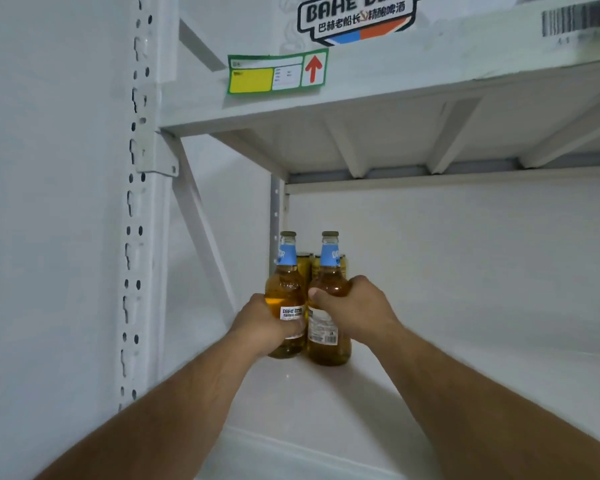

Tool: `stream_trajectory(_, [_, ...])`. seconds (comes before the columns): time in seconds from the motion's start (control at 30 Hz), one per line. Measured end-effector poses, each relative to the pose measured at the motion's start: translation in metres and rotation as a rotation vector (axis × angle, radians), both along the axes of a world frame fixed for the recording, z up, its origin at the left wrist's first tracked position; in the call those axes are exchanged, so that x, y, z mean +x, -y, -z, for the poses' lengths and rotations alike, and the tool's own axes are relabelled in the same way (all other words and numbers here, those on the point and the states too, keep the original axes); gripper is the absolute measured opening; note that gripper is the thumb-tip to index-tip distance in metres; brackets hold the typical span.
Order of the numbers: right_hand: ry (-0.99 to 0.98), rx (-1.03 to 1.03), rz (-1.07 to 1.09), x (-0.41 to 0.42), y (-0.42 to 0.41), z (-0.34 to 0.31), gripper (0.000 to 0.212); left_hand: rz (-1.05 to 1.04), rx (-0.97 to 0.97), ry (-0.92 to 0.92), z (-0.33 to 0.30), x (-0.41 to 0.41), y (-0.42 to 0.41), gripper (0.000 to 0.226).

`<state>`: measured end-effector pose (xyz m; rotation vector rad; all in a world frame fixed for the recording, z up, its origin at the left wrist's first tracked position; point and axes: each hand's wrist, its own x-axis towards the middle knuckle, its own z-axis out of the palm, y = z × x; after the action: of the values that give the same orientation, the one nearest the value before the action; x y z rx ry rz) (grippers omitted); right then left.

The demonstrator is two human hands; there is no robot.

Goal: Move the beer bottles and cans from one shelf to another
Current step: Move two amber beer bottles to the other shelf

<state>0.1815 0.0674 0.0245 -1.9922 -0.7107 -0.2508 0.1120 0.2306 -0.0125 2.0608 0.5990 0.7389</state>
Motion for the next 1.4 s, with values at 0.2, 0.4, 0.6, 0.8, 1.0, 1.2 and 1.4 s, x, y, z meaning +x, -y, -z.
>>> stream_trajectory(0.2, [-0.09,0.111,-0.06,0.006,-0.004,0.008,0.041,0.102,-0.159,0.026,0.0,-0.009,0.005,0.055])
stream_trajectory(0.4, [-0.085,0.158,0.036,0.011,-0.002,0.014,0.056,0.115,-0.176,0.05,0.001,-0.008,0.005,0.063])
stream_trajectory(0.6, [-0.122,0.217,0.07,0.006,0.009,0.012,0.058,0.145,-0.194,0.066,0.003,-0.007,0.0,0.065])
stream_trajectory(0.8, [-0.147,0.316,0.085,-0.004,0.025,0.005,0.057,0.206,-0.184,0.106,0.004,-0.01,0.007,0.059])
stream_trajectory(1.0, [-0.127,0.349,0.1,-0.014,0.051,-0.006,0.051,0.356,-0.182,0.147,-0.002,-0.015,0.018,0.074])
stream_trajectory(1.2, [-0.09,0.365,0.129,-0.027,0.098,-0.019,0.051,0.448,-0.132,0.142,-0.01,-0.022,0.055,0.066])
stream_trajectory(1.4, [-0.055,0.398,0.19,-0.046,0.169,-0.027,0.052,0.523,-0.13,0.182,-0.019,-0.03,0.124,0.035])
